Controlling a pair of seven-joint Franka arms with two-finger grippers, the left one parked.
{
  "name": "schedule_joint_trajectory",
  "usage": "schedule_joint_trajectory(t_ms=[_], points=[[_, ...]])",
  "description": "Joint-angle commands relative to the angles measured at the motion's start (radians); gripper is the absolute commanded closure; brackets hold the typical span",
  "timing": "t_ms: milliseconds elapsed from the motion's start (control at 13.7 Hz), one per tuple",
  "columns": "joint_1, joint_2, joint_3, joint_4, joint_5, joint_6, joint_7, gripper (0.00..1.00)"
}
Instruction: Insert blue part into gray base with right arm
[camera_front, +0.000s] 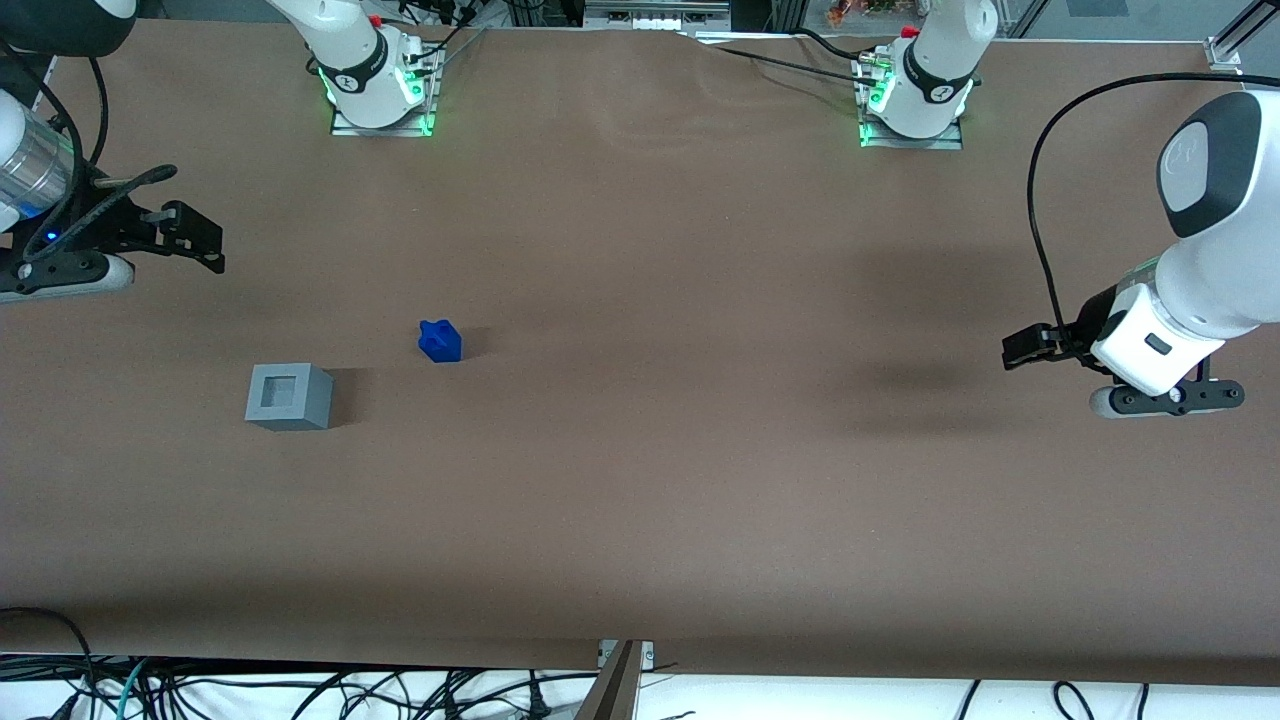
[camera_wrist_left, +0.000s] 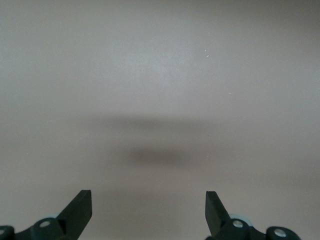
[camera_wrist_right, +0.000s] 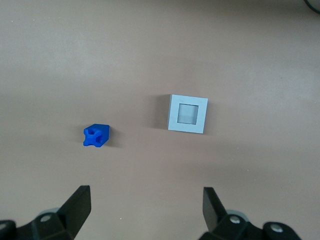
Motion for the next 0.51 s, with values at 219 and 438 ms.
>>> schedule_joint_trajectory(t_ms=[219, 438], points=[[-0.012, -0.009, 0.0, 0.011, -0.008, -0.021, 0.004, 0.01], [-0.01, -0.009, 0.002, 0.013, -0.008, -0.02, 0.004, 0.01]])
